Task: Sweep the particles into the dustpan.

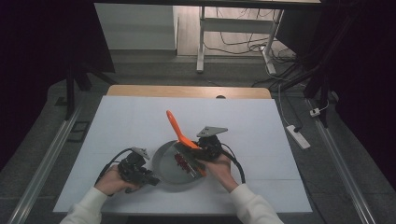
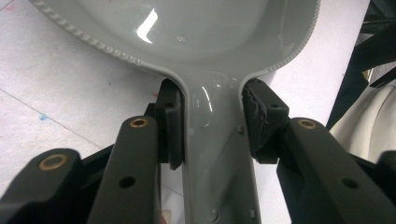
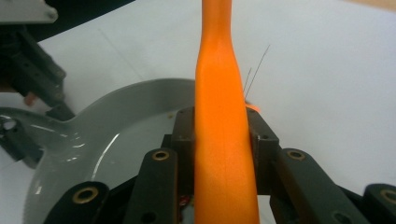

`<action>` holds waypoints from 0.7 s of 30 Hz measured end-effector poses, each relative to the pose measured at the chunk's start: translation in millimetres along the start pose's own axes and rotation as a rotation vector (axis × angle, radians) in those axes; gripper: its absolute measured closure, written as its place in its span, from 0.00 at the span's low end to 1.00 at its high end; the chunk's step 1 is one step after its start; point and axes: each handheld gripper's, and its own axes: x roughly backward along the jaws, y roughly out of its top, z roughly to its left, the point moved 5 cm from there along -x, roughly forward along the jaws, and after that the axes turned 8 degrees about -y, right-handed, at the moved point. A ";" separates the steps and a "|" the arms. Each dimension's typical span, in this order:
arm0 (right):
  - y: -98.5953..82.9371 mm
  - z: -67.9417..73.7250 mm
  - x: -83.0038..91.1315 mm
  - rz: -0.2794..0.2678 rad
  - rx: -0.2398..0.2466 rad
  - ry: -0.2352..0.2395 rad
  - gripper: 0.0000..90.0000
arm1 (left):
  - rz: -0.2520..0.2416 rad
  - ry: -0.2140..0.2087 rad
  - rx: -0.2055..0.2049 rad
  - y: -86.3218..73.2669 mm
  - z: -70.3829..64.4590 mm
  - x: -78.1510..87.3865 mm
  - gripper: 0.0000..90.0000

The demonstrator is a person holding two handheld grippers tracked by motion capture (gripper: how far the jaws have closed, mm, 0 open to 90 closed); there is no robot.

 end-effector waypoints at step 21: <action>-11.0 -1.2 -5.4 0.066 0.046 -0.080 0.78 | 0.000 0.001 0.001 -0.2 -0.1 -0.2 0.68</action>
